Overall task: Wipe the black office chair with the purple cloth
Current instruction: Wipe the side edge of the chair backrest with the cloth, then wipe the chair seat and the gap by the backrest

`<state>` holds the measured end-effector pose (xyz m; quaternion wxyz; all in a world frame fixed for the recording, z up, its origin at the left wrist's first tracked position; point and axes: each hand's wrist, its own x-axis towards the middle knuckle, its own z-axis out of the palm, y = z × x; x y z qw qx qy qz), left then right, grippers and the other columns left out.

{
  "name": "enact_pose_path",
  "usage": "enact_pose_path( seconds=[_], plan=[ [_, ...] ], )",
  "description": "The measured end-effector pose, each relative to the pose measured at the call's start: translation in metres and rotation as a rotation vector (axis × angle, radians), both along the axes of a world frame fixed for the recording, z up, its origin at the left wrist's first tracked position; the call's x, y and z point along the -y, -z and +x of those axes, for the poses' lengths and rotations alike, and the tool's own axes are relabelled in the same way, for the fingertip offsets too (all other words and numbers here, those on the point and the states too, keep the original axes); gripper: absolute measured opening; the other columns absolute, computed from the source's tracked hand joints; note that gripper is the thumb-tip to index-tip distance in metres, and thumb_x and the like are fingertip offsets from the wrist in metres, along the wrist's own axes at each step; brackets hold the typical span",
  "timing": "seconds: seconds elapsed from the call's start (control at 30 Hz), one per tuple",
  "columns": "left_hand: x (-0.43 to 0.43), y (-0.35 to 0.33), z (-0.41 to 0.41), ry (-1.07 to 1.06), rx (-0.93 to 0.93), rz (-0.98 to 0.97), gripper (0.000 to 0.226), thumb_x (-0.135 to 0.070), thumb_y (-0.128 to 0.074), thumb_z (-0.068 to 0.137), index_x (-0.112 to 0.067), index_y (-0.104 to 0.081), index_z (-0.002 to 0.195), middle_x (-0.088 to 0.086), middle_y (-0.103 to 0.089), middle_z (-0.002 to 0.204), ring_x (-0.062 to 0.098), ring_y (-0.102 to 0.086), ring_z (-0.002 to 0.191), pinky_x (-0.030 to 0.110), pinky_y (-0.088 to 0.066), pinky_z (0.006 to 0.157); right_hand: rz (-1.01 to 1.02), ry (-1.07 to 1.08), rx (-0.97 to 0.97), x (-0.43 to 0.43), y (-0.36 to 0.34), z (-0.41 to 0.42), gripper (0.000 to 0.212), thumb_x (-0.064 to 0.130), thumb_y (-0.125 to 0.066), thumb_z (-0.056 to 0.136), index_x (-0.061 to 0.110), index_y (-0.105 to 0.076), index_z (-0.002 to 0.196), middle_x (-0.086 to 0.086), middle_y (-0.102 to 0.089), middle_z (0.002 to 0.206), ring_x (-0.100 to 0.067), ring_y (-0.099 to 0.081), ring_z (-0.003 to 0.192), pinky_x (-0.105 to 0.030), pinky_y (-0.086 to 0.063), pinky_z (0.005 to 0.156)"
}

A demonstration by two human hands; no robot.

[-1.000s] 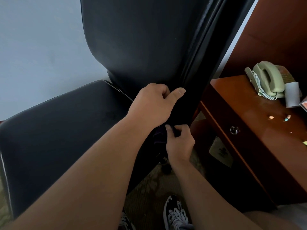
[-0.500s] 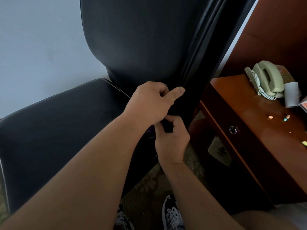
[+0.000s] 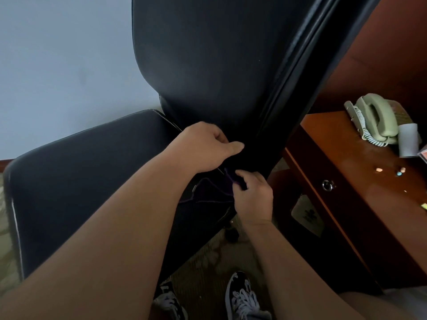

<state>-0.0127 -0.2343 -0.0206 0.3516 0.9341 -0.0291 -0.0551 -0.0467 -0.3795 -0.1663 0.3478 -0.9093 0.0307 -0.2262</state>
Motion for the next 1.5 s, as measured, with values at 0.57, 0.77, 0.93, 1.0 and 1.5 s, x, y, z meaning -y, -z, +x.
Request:
enact_pose_path(
  seconds=[0.57,0.77,0.93,1.0,1.5],
  plan=[
    [-0.037,0.059,0.007,0.219,-0.377,0.616,0.041,-0.017,-0.038,0.103,-0.006,-0.049,0.141,0.01,-0.048,0.146,0.026,-0.047,0.131,0.032,-0.037,0.109,-0.417,0.032,-0.614,-0.014,0.022,-0.005,0.079,0.075,-0.045,0.088,0.034,-0.021,0.151,-0.011,-0.041,0.149,-0.035,-0.045,0.13,-0.055,-0.041,0.097],
    [-0.063,0.096,-0.024,0.118,-0.599,0.598,0.104,-0.051,-0.071,0.081,-0.028,-0.002,0.156,0.014,-0.006,0.161,0.037,-0.025,0.143,0.043,-0.03,0.114,-0.183,-0.033,-0.63,-0.006,0.011,0.009,0.05,0.041,-0.053,0.099,0.029,-0.032,0.143,-0.007,-0.059,0.118,-0.024,-0.061,0.089,-0.036,-0.047,0.065],
    [-0.05,0.112,-0.032,0.134,-0.6,0.693,0.119,-0.046,-0.077,0.079,-0.034,0.016,0.153,0.016,0.023,0.159,0.043,0.005,0.147,0.055,-0.026,0.115,-0.218,-0.152,-0.687,-0.009,0.0,-0.004,0.044,0.037,-0.051,0.099,0.026,-0.036,0.138,0.002,-0.058,0.1,-0.021,-0.062,0.082,-0.037,-0.052,0.065],
    [-0.051,0.114,-0.032,0.142,-0.602,0.725,0.121,-0.045,-0.079,0.076,-0.036,0.015,0.152,0.016,0.021,0.159,0.043,0.003,0.147,0.055,-0.028,0.114,-0.156,-0.251,-0.719,-0.012,0.0,-0.013,0.038,0.039,-0.055,0.096,0.029,-0.043,0.131,0.0,-0.062,0.106,-0.022,-0.064,0.09,-0.042,-0.057,0.076],
    [-0.069,0.128,-0.035,0.116,-0.472,0.644,0.113,-0.059,-0.075,0.073,-0.048,0.007,0.151,0.004,0.015,0.163,0.032,0.009,0.149,0.07,-0.022,0.108,-0.011,-0.023,-0.667,-0.013,0.011,-0.032,0.046,0.044,-0.046,0.097,0.034,-0.035,0.141,-0.005,-0.062,0.116,-0.028,-0.063,0.097,-0.037,-0.049,0.075]
  ],
)
